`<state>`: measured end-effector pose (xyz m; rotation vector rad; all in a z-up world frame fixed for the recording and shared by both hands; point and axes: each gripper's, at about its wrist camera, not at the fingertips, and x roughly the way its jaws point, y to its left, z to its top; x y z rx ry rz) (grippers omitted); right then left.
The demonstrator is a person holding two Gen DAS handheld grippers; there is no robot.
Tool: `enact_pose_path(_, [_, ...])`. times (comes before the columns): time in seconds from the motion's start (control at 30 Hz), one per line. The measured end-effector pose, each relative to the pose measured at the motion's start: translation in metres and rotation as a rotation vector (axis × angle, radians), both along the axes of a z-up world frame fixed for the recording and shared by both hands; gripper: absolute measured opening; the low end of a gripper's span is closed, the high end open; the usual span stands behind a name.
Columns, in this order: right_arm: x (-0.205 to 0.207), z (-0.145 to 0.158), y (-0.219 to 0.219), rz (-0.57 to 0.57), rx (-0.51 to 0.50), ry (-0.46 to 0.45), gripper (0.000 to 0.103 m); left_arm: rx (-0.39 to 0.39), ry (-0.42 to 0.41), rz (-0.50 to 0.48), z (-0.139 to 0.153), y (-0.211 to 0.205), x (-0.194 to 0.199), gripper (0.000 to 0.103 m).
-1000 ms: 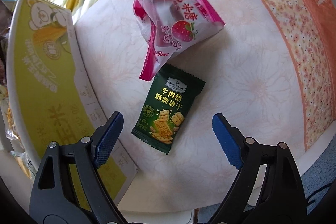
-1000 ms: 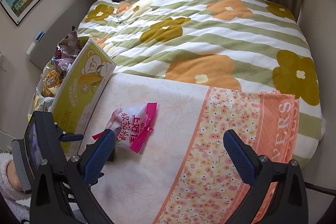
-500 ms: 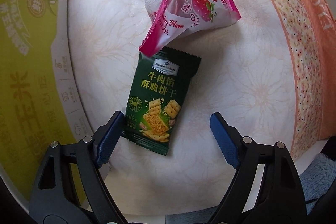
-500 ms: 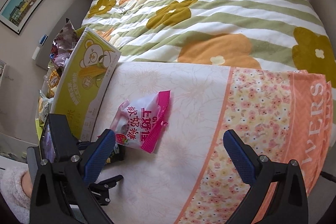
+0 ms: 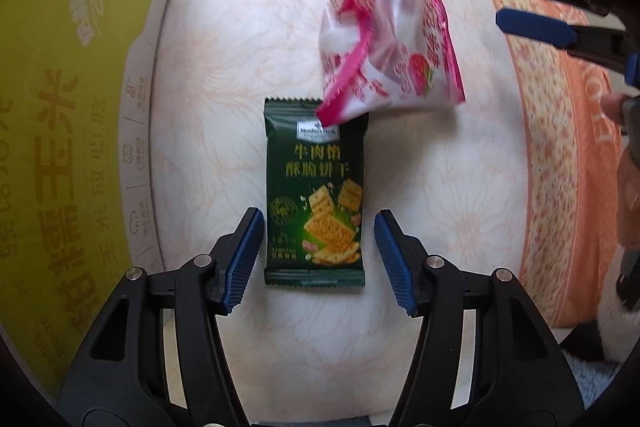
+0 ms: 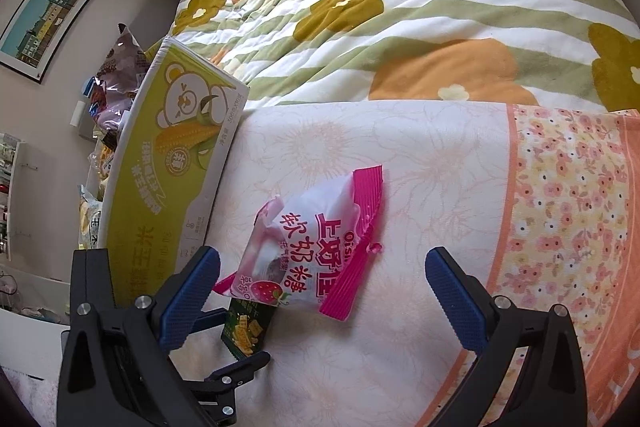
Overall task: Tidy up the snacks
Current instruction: 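Grasp the green cracker pack with the left tool while the right tool grasps the pink candy bag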
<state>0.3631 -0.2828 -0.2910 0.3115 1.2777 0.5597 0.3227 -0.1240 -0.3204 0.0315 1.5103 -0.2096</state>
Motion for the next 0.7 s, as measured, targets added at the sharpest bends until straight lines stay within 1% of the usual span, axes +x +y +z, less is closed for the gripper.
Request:
enact_pose_path(0.03, [0.0, -0.001, 0.002, -0.004, -0.006, -0.002, 0.102, 0.0, -0.01, 0.004, 0.0, 0.0, 0.001, 0.054])
enact_pose_path(0.07, [0.0, -0.001, 0.004, -0.008, -0.017, -0.005, 0.102, 0.005, -0.02, 0.008, 0.001, 0.0, 0.001, 0.052])
enact_pose_path(0.1, [-0.001, -0.002, 0.006, -0.013, -0.029, -0.009, 0.102, 0.021, -0.03, 0.01, 0.002, 0.0, -0.001, 0.047])
enact_pose_path(0.13, [-0.001, -0.003, 0.007, -0.016, -0.039, -0.012, 0.102, 0.037, -0.043, 0.009, 0.004, 0.001, -0.004, 0.04])
enact_pose_path(0.27, [-0.004, -0.009, 0.015, -0.021, -0.065, -0.012, 0.102, -0.011, -0.04, 0.051, 0.006, 0.015, -0.008, 0.04])
enact_pose_path(0.33, [-0.005, -0.013, 0.02, -0.017, -0.061, -0.001, 0.102, -0.015, -0.051, 0.06, 0.008, 0.021, -0.013, 0.04])
enact_pose_path(0.43, [-0.005, -0.017, 0.03, -0.007, -0.081, -0.004, 0.102, -0.01, -0.063, 0.061, 0.012, 0.019, -0.018, 0.04])
enact_pose_path(0.53, [-0.001, -0.025, 0.036, -0.015, -0.083, 0.012, 0.102, -0.007, -0.065, 0.069, 0.014, 0.019, -0.023, 0.04])
enact_pose_path(0.57, [-0.001, -0.026, 0.037, -0.023, -0.086, 0.003, 0.102, -0.008, -0.066, 0.074, 0.014, 0.019, -0.023, 0.04])
enact_pose_path(0.6, [-0.001, -0.025, 0.039, -0.02, -0.095, -0.012, 0.096, -0.009, -0.068, 0.079, 0.014, 0.019, -0.023, 0.04])
enact_pose_path(0.63, [-0.002, -0.024, 0.042, -0.014, -0.121, -0.024, 0.088, -0.01, -0.069, 0.083, 0.015, 0.02, -0.024, 0.04])
enact_pose_path(0.67, [-0.003, -0.022, 0.044, -0.006, -0.154, -0.043, 0.078, -0.01, -0.071, 0.087, 0.015, 0.02, -0.025, 0.04])
enact_pose_path(0.7, [-0.003, -0.022, 0.045, 0.01, -0.166, -0.055, 0.063, -0.012, -0.074, 0.09, 0.016, 0.021, -0.026, 0.04])
